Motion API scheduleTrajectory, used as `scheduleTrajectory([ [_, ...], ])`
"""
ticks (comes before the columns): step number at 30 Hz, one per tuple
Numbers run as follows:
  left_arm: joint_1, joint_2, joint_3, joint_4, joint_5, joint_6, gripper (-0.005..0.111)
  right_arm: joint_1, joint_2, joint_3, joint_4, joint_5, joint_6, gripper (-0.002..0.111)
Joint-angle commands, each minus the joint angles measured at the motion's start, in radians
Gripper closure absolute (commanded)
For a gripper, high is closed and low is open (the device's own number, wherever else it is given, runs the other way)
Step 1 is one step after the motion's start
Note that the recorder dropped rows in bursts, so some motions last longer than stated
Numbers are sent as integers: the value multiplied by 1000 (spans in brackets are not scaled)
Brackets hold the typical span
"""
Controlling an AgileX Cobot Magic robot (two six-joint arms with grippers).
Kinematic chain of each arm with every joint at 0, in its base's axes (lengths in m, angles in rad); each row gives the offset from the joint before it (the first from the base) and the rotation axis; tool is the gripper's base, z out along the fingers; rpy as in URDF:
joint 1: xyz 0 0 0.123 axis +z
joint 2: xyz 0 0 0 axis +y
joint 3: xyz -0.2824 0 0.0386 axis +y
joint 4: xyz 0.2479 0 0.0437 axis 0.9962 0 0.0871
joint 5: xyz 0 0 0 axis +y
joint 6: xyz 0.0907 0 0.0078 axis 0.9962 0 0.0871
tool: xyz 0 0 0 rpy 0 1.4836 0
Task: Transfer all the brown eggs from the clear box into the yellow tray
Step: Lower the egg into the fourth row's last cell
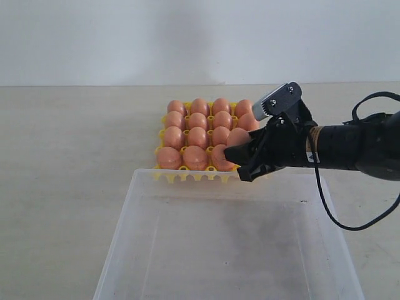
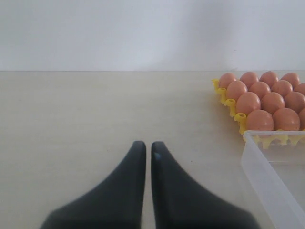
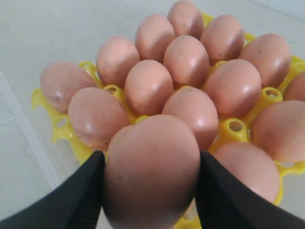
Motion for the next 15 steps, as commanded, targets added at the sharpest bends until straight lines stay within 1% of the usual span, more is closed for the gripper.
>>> scheduleTrajectory([
  [1,-9,-2,4,-1,0,3,103,2,15,0,67,11,-68,108],
  [3,-9,-2,4,-1,0,3,103,2,28,0,143,11,-109,108],
  [5,-9,-2,4,-1,0,3,103,2,38,0,170,11,-114,108],
  [11,-9,-2,4,-1,0,3,103,2,40,0,165,18,-107,108],
  [15,-9,-2,4,-1,0,3,103,2,40,0,163,106,-104,108],
])
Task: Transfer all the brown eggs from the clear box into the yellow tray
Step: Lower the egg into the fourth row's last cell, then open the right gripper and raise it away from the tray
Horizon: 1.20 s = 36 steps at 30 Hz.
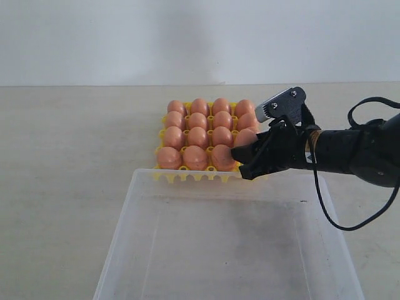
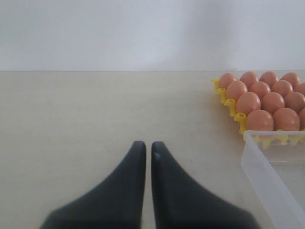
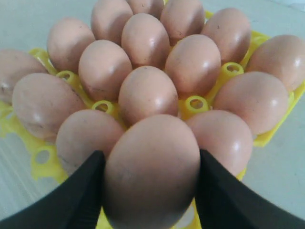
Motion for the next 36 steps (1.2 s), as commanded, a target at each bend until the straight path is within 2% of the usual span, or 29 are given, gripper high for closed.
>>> scheduleTrajectory([
  [1,-9,-2,4,-1,0,3,103,2,0,0,-4,77,2,108],
  [8,-9,-2,4,-1,0,3,103,2,0,0,-73,71,2,106],
  [11,-9,-2,4,-1,0,3,103,2,0,0,-72,60,2,92],
  [12,-9,-2,4,-1,0,3,103,2,0,0,-72,56,0,79],
  [14,-9,-2,4,-1,0,3,103,2,0,0,-72,56,0,69],
  [19,-9,-2,4,-1,0,3,103,2,0,0,-73,56,0,68],
  [21,-9,-2,4,-1,0,3,103,2,0,0,-89,72,0,54],
  [23,-9,-2,4,-1,0,3,103,2,0,0,-89,77,0,49],
  [36,-9,-2,4,-1,0,3,103,2,-80,0,-89,79,56,49],
])
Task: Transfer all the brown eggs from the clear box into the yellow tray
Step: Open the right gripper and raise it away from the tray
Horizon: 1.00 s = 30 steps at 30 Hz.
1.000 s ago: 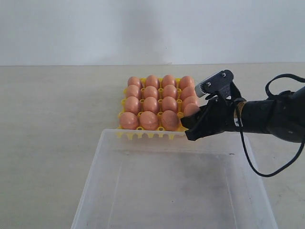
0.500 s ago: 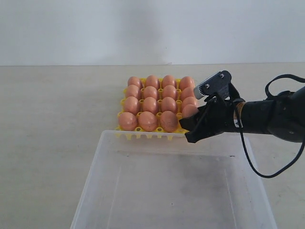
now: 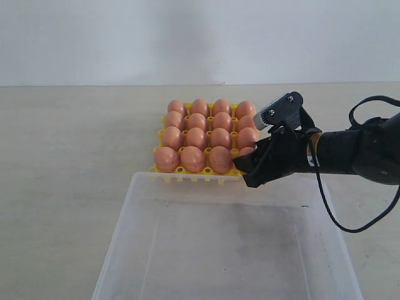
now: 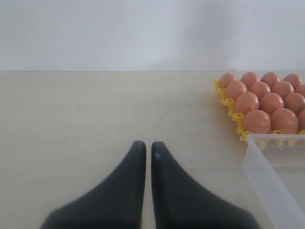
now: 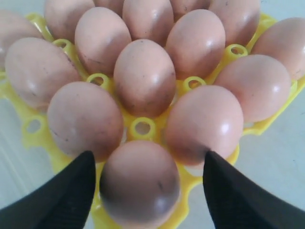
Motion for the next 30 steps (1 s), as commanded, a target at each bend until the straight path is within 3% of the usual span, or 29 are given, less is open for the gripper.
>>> scheduleTrajectory([
  [1,-9,-2,4,-1,0,3,103,2,-85,0,-10,3,69,49],
  [6,-9,-2,4,-1,0,3,103,2,-176,0,-13,63,157,49],
  [11,-9,-2,4,-1,0,3,103,2,-222,0,-20,262,195,51],
  [14,-9,-2,4,-1,0,3,103,2,-244,0,-20,354,254,70],
  [17,-9,-2,4,-1,0,3,103,2,-265,0,-17,425,288,108],
  [30,-9,-2,4,-1,0,3,103,2,-394,0,99,858,446,107],
])
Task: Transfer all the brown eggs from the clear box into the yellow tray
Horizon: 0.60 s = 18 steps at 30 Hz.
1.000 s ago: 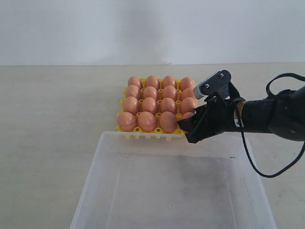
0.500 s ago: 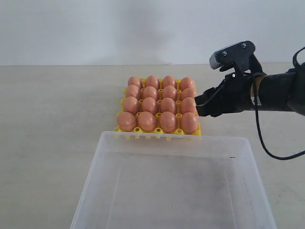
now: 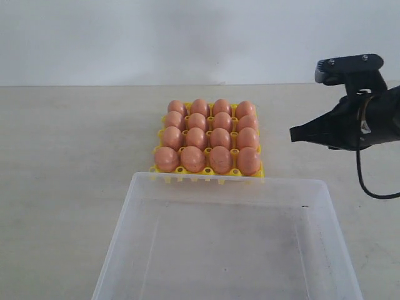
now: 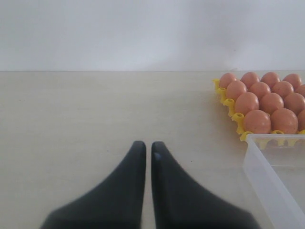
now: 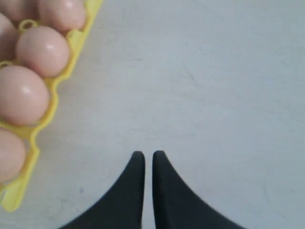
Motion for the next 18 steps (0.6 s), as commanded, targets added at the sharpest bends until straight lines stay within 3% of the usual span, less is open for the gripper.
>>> scheduleTrajectory([
  [1,-9,-2,4,-1,0,3,103,2,-79,-1,28,195,48,107],
  [9,-9,-2,4,-1,0,3,103,2,-225,-1,-82,502,23,107],
  [18,-9,-2,4,-1,0,3,103,2,-343,-1,-137,669,-372,107],
])
